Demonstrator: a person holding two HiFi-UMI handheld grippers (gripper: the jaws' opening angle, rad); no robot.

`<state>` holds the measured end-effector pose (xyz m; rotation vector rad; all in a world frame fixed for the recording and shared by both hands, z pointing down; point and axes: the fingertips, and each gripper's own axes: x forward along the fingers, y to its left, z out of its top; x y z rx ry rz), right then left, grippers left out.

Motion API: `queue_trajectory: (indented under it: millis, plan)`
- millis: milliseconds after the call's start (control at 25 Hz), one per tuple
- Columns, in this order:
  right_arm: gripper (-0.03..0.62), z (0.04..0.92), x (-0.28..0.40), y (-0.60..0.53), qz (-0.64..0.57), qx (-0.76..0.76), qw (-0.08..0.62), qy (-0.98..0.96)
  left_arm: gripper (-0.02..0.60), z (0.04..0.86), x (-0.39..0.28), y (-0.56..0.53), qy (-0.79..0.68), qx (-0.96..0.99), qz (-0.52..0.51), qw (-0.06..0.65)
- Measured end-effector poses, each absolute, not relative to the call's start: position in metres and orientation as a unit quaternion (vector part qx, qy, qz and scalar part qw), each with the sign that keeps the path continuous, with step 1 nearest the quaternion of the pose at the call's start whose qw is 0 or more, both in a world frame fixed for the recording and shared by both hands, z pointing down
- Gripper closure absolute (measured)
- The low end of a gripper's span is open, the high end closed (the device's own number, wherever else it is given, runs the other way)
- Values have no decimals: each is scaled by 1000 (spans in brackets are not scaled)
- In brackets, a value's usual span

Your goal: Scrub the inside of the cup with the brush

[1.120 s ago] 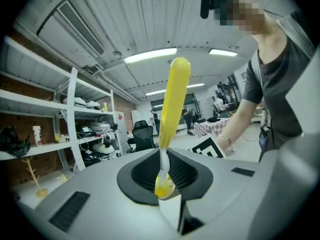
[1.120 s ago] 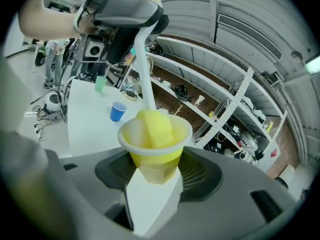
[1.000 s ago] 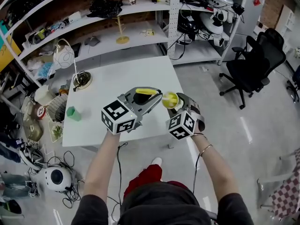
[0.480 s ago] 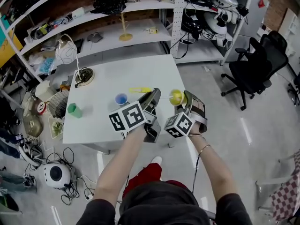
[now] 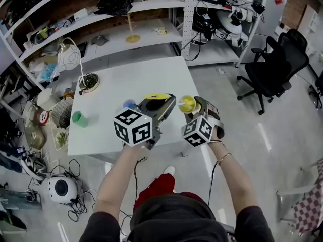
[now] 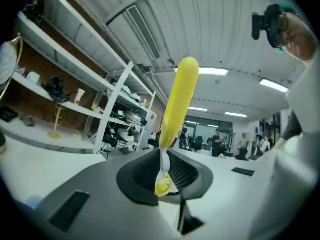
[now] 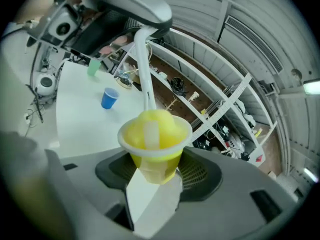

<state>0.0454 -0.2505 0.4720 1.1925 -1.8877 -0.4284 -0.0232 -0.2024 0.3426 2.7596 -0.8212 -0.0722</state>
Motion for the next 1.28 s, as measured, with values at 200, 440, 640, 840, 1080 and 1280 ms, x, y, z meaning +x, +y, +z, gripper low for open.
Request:
queue_trajectory:
  millis: [200,440,640,840,1080,1280]
  plan:
    - [339,471,31,-240,-159,442,401,-786,538,337,-23,-186,-213,976,41,31]
    - [341,471,14,-226,-158,393,381,-822,540,330,-15,-161,-128,979,124,-96]
    - [341,469,7,-220,-164,370,368,-837,540,326,-15,-151,-81,972,152,-157]
    - [341,467,18,-228,-168,411,369,-816,540,324,-14,-169,-162,979,98,-74]
    - [339,465,37,-239,-159,470,377,-782,538,327,-17,-196,-286,954,24,83]
    - [341,466,48,-246,-161,500,386,-758,538,340,-33,-213,-357,901,-66,237]
